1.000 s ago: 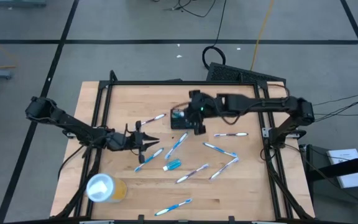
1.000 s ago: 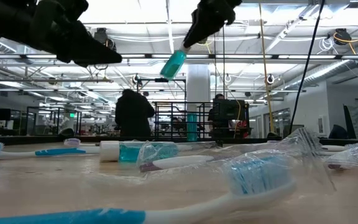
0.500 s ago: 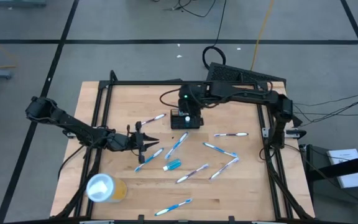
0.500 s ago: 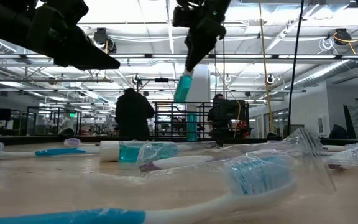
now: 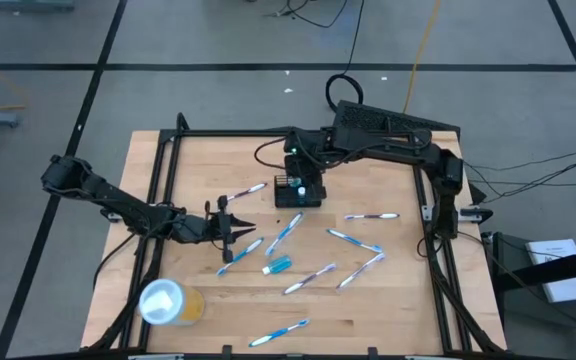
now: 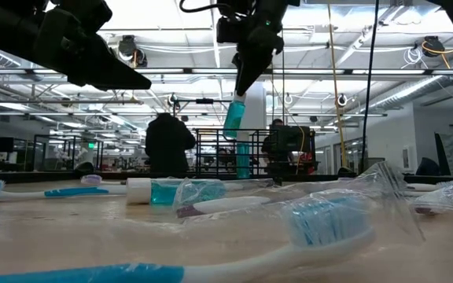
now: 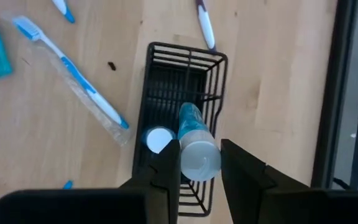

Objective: Pick & Place toothbrushing station
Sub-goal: Put the blue mouthwash bottle into the black organizer

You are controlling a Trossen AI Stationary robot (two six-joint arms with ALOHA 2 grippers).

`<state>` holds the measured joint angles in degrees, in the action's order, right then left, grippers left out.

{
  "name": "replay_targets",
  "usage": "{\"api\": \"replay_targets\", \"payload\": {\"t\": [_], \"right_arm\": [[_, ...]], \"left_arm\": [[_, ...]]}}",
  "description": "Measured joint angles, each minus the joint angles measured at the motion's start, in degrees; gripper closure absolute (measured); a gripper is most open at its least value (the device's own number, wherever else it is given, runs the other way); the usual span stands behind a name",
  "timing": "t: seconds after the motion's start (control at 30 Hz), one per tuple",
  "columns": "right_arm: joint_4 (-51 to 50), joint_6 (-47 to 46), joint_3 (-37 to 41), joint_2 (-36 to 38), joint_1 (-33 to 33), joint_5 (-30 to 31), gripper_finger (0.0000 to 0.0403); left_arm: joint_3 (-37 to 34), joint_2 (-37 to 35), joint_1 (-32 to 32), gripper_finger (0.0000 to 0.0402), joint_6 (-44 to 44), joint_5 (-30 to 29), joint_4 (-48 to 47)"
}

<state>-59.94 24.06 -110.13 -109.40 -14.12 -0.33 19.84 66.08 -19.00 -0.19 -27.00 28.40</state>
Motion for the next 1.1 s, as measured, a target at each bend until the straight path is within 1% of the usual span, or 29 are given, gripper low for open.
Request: {"api": "replay_targets", "payload": {"t": [0.2, 0.43, 0.57, 0.83, 1.1], "right_arm": [[0.4, 0.8, 0.0, -0.1, -0.9, -1.8, 0.0324], [1.1, 2.6, 0.0, -3.8, -1.3, -2.9, 0.0324], [0.8, 3.1, 0.0, -4.3, -1.8, -3.1, 0.0324], [1.4, 3.5, 0.0, -4.2, -2.8, -7.2, 0.0324], [1.2, 4.7, 0.1, -5.4, -3.8, -7.5, 0.0324]], "left_arm": [[0.0, 0.0, 0.0, 0.0350, 0.0, 0.0, 0.0], [0.0, 0.0, 0.0, 0.0350, -0.1, 0.0, 0.0], [0.0, 0.0, 0.0, 0.0350, -0.1, 0.0, 0.0], [0.0, 0.0, 0.0, 0.0350, -0.1, 0.0, -0.3], [0.0, 0.0, 0.0, 0.0350, -0.1, 0.0, -0.3]]}}
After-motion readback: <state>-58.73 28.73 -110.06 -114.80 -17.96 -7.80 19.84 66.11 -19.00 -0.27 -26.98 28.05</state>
